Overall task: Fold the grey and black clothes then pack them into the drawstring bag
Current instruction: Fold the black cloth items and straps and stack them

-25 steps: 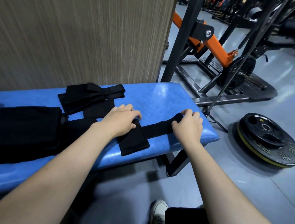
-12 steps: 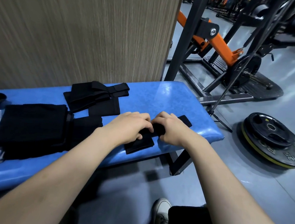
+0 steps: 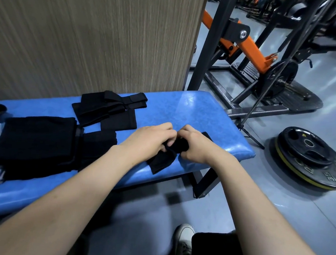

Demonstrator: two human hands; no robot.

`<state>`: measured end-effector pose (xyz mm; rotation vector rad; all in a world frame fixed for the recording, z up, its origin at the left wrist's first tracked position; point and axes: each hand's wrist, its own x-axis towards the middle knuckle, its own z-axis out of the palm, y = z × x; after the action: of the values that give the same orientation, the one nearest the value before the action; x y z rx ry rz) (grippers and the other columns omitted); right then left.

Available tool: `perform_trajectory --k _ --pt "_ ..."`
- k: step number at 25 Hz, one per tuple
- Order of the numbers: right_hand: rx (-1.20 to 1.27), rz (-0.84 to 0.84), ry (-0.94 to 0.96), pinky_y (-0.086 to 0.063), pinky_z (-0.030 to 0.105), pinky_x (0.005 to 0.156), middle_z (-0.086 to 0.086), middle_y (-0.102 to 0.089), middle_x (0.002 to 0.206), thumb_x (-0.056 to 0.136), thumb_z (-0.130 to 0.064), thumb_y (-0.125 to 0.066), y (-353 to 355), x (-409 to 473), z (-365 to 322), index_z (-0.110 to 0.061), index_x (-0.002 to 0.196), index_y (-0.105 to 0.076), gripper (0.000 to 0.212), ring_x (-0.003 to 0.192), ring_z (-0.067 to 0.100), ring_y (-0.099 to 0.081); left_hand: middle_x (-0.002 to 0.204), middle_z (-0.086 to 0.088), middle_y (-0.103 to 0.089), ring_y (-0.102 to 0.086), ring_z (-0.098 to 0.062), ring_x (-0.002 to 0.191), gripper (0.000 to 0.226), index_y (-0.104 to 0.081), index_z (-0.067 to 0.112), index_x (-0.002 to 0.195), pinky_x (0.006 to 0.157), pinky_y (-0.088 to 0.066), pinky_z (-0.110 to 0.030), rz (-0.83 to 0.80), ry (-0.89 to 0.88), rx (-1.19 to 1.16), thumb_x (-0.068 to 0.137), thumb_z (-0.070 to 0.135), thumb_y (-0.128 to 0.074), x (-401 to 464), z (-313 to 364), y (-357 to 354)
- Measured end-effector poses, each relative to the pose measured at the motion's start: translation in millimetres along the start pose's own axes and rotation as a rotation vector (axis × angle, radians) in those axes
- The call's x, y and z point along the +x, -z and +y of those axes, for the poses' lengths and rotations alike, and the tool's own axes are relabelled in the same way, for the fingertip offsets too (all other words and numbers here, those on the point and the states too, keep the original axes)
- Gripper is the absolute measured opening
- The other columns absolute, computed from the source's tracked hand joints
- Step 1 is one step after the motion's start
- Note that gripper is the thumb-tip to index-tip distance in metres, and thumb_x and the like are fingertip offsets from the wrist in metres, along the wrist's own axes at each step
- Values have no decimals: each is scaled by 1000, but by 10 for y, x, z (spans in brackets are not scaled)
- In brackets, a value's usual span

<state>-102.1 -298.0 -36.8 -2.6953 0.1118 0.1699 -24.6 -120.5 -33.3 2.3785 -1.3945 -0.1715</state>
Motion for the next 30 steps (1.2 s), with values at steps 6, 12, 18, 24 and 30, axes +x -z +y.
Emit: perform_trajectory --k 6,12,18,24,30 --pt "169 147 -52 -45 29 87 0 -53 126 76 -10 -75 108 -43 38 -22 134 -50 64 105 18 -56 106 14 -48 -58 -16 97 41 -42 31 88 85 -52 -42 287 -58 -285 81 -7 -53 31 -14 80" --pt "40 46 -93 -49 38 93 -6 -43 118 80 -13 -73 58 -8 33 -22 131 -54 55 104 19 -55 101 16 -42 -49 -18 90 36 -48 31 80 77 -48 -38 -44 72 43 81 -4 -48 -67 -270 -22" --pt "3 36 -116 -49 38 93 0 -42 126 81 -8 -67 78 -11 44 -19 134 -52 56 109 22 -55 104 15 -47 -47 -12 98 18 -57 31 96 77 -45 -33 62 89 95 92 15 -52 -44 -157 38" --pt "-33 54 -171 -49 36 85 1 -40 118 82 -13 -67 55 -59 141 -17 129 -56 49 95 23 -56 110 8 -38 -48 -15 96 70 -48 28 117 75 -43 -36 8 247 49 66 70 -72 60 211 -120" --pt "-23 66 -151 -50 38 86 0 -43 117 81 -14 -69 75 -36 138 -14 124 -62 43 95 23 -56 106 4 -44 -53 -21 101 51 -53 21 112 69 -39 -35 75 234 260 81 61 -63 96 306 -233"
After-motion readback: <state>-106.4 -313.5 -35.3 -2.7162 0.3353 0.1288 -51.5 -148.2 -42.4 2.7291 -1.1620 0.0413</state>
